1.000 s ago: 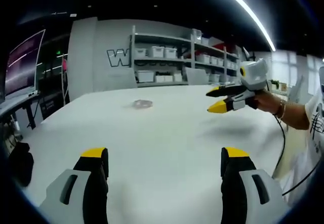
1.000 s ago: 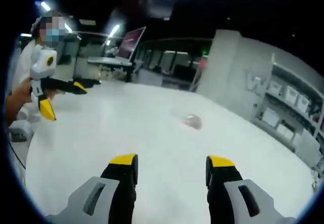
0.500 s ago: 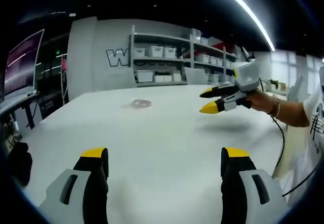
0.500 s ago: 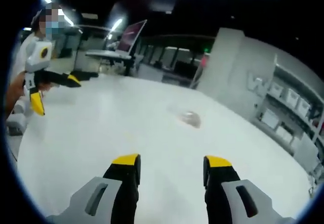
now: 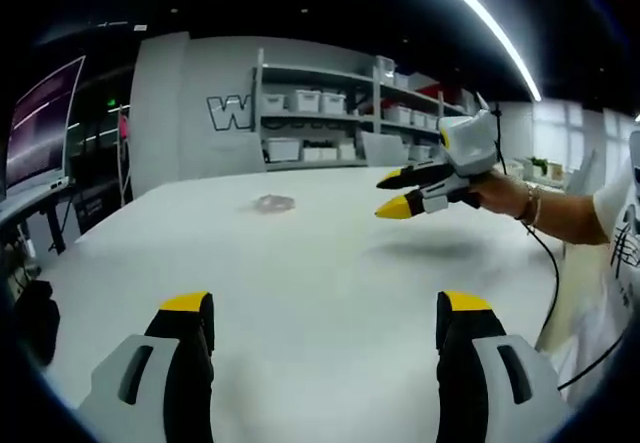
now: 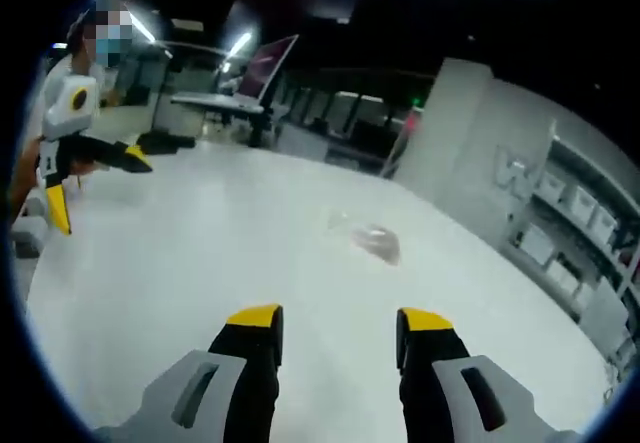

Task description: Open the resealable bag by pulling the two sides of the seal apart until the entire bag opening is separated and visibly accessible.

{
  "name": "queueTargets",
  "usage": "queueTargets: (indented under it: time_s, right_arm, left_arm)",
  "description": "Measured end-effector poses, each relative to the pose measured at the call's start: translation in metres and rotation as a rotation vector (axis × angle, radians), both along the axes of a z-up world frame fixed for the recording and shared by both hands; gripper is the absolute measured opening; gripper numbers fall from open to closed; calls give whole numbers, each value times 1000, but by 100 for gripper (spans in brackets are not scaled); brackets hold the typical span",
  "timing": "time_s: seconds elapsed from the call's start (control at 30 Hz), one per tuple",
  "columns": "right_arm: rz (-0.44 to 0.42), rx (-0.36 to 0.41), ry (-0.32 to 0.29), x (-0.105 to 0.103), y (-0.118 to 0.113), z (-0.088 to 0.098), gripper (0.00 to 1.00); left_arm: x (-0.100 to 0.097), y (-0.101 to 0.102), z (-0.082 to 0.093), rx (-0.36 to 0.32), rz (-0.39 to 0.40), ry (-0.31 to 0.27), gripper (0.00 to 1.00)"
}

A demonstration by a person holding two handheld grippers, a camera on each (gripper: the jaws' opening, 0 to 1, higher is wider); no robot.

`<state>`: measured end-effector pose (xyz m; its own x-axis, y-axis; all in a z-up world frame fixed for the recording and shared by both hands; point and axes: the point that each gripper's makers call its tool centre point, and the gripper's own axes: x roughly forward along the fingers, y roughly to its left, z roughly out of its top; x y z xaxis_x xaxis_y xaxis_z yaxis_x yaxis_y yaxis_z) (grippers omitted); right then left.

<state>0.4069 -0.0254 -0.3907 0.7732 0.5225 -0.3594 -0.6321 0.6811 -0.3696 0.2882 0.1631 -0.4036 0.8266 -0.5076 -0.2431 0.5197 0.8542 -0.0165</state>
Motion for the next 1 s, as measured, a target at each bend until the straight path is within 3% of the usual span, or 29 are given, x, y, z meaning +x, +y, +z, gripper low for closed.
queueTargets:
  time_s: [0.63,1.0]
  right_arm:
    - [8,-19,-19,13,4,-3,38]
    - [14,-80,-42,30,8,-9,36]
  left_arm:
    - [4,-1,1,-4,-3,1,91]
    - [6,1,1,-3,-2,2,91]
